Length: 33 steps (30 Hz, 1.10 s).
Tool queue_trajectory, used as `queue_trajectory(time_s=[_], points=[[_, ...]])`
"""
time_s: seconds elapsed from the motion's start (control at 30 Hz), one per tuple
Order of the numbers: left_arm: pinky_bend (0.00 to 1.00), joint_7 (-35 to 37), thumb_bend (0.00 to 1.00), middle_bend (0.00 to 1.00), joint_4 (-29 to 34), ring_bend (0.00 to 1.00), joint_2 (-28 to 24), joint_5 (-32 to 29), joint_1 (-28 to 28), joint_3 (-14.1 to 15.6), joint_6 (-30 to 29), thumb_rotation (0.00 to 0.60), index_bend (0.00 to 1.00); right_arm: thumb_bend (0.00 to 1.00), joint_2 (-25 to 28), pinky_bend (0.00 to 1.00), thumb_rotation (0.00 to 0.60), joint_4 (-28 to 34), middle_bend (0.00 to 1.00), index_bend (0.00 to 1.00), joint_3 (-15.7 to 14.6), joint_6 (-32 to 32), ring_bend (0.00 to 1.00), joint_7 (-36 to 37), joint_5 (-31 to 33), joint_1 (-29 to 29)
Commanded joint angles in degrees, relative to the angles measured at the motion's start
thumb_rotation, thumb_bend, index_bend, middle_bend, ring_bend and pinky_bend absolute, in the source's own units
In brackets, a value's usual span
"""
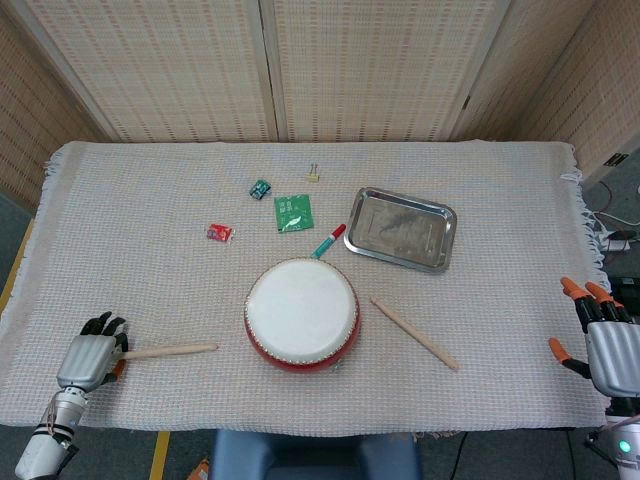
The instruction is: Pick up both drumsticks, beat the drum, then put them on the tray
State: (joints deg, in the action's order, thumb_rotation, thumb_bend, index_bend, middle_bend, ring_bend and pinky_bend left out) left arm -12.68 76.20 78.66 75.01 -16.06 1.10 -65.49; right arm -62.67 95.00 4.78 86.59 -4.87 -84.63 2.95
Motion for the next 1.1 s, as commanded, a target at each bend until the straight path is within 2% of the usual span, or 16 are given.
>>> queue_trajectory(time_s=[0.03, 0.2, 0.3, 0.57, 0.77, 1.1], points=[[0.12, 1.40, 0.39, 0.15, -0.90, 0.03, 0.03, 0.10, 0.59, -0.48, -0.90, 0.600, 0.50, 0.18, -0.06, 0.26, 0.600, 0.15, 0.22, 0.11, -0.04, -0.24, 0.10, 0.08, -0.03, 0.12], [0.12, -0.92, 0.39, 0.10, 0.25, 0.02, 0.08, -1.96, -0.03, -1.77, 0.18, 0.600, 0.24, 0.17, 0.35, 0.26, 0.600, 0.60, 0.22, 0.11, 0.02, -0.48, 0.10, 0.48, -0.31, 0.39], [0.11, -0.49, 0.39, 0.09, 3.42, 0.01, -0.52, -2.21, -0.36, -2.30, 0.53, 0.600, 0.20, 0.17, 0.57, 0.26, 0.600, 0.77, 0.22, 0.11, 0.13, -0.22, 0.10, 0.67, -0.34, 0.32], [0.11, 0.15, 0.39, 0.10, 7.11, 0.01, 1.93, -1.92, -1.51, -3.00, 1.29, 0.600, 0.31, 0.17, 0.49, 0.26, 0.600, 0.39, 0.22, 0.11, -0.01, -0.08, 0.10, 1.61, -0.59, 0.24], [0.11, -2.02, 0.39, 0.10, 6.12, 0.01, 5.30, -4.25, -2.35, -4.01, 2.06, 0.600, 0.35, 0.17, 0.74, 0.26, 0.600, 0.45, 0.22, 0.11, -0.08, 0.21, 0.10, 2.12, -0.67, 0.02], [0.12, -2.04, 0.39, 0.13, 4.57, 0.03, 7.94, -6.29, -3.30, -5.03, 3.05, 0.600, 0.44, 0.17, 0.76, 0.26, 0.600, 0.34, 0.22, 0.11, -0.18, 0.60, 0.10, 2.53, -0.44, -0.43]])
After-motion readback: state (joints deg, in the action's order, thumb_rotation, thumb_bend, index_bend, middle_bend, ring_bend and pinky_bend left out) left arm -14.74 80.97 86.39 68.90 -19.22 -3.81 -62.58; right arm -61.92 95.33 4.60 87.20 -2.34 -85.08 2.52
